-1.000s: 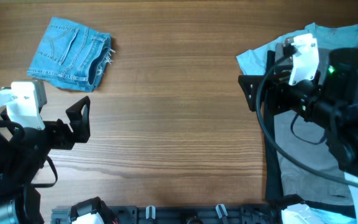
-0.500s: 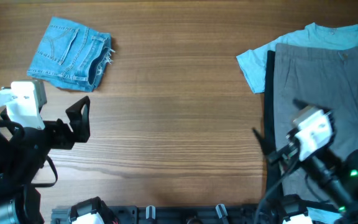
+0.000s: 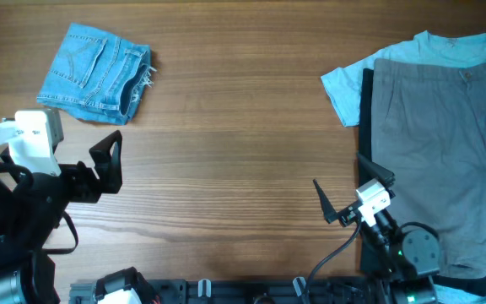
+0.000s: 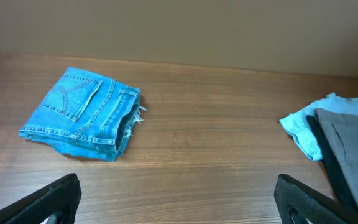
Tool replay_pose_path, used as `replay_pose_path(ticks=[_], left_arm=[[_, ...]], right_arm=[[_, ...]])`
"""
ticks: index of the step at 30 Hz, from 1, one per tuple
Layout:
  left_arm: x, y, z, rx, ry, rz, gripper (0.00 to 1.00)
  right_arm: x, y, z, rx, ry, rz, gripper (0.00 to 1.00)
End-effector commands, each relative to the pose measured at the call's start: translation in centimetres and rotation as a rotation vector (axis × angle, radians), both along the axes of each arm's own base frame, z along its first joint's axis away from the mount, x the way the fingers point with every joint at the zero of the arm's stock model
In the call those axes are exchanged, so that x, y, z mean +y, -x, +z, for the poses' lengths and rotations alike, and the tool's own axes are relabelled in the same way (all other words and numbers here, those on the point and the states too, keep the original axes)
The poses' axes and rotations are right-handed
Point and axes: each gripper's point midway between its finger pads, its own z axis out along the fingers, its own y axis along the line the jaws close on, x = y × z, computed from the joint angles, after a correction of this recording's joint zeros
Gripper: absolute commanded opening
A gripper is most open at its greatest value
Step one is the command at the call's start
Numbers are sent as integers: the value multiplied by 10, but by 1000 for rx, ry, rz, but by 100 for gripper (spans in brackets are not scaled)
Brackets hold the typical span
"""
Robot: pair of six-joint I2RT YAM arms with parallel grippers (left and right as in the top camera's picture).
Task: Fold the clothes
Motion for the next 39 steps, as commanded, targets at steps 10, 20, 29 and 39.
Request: replay_pose_path(ticks=[10, 20, 29, 39], left_arm=[[0, 0, 2, -8, -22, -8, 100], [-4, 5, 6, -32, -32, -19, 100], [-40, 7, -47, -500, 8, -143, 100], [-21, -8, -153, -562, -30, -43, 100]], right_arm=[[3, 1, -6, 0, -10, 21, 100], [3, 1, -6, 0, -10, 21, 100], [3, 1, -6, 0, -10, 21, 100], [3, 1, -6, 0, -10, 21, 100]])
